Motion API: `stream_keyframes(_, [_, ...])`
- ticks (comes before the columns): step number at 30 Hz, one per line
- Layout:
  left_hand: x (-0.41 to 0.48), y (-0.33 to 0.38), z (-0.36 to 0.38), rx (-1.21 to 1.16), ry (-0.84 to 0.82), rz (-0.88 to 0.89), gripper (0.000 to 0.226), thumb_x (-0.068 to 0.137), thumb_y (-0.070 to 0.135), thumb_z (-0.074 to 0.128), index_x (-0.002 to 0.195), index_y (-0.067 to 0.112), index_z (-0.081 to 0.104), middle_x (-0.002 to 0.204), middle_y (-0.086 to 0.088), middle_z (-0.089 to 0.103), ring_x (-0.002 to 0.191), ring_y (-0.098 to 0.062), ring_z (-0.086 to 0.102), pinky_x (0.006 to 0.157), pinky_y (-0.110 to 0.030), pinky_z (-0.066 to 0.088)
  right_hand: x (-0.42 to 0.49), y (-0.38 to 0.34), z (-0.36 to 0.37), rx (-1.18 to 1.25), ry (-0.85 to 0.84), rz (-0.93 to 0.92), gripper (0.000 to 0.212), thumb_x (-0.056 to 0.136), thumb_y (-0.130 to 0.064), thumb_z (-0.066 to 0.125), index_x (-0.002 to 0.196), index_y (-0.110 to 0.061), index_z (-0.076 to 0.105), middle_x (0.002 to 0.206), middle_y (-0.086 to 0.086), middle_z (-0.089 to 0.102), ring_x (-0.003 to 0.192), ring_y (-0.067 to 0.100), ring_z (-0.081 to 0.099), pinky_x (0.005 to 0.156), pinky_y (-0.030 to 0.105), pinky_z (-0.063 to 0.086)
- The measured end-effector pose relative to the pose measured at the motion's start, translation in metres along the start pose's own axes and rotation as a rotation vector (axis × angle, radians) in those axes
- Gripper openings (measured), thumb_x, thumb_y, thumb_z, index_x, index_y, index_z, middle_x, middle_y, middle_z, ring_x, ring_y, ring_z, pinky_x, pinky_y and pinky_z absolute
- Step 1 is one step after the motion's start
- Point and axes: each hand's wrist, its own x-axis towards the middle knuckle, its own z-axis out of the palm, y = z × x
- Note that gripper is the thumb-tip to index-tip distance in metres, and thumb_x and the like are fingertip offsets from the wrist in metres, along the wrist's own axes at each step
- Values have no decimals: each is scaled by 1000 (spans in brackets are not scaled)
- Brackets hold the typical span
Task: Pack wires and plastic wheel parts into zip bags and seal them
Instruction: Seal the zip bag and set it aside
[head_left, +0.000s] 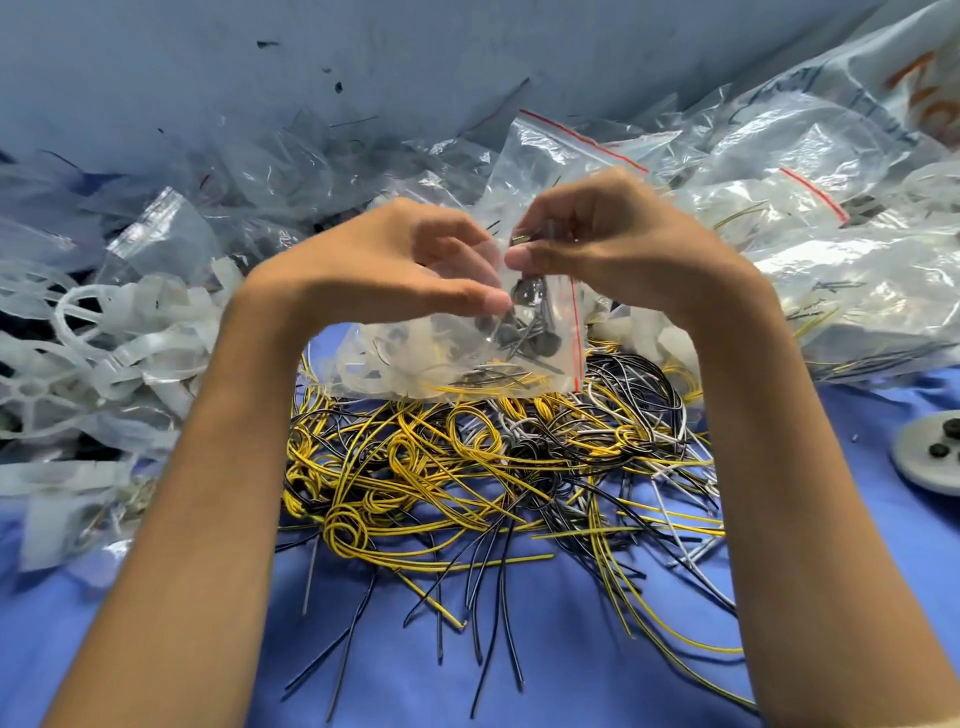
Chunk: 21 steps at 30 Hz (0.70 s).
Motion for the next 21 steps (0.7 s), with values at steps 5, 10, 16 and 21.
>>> stream_keyframes(5, [9, 6, 17, 149, -97, 37, 36, 64, 44, 81, 85, 17, 69, 77, -15, 67, 70, -14, 59, 69, -38, 50, -1, -6, 1, -24, -68, -54, 11, 78, -23, 76, 84, -15, 73, 79, 26, 64, 66, 15, 49, 60, 34, 37])
stream_keyframes(10, [11, 0, 21, 11, -125, 47, 6, 75, 12, 76, 78, 9, 72, 62, -3, 69, 55, -10, 62, 55, -20, 48, 0, -5, 2, 65, -11, -44, 7, 78, -17, 75, 83, -14, 71, 75, 17, 68, 67, 10, 54, 65, 28, 45])
stream_keyframes(16, [12, -7, 18, -234, 69, 137, 22, 72, 14, 71, 89, 0, 66, 70, -2, 68, 65, -5, 57, 63, -18, 46, -2, 3, -2, 128, -35, 65, 34, 77, -36, 73, 98, -9, 66, 80, 1, 70, 71, 8, 59, 63, 22, 45])
stream_keyframes(21, [14, -5, 19, -389, 216, 166, 20, 76, 17, 65, 90, 4, 59, 82, -5, 66, 75, -10, 62, 70, -21, 51, -5, 3, -4, 211, -122, 103, 58, 60, -37, 75, 107, -5, 60, 76, -2, 68, 76, 12, 69, 73, 28, 57])
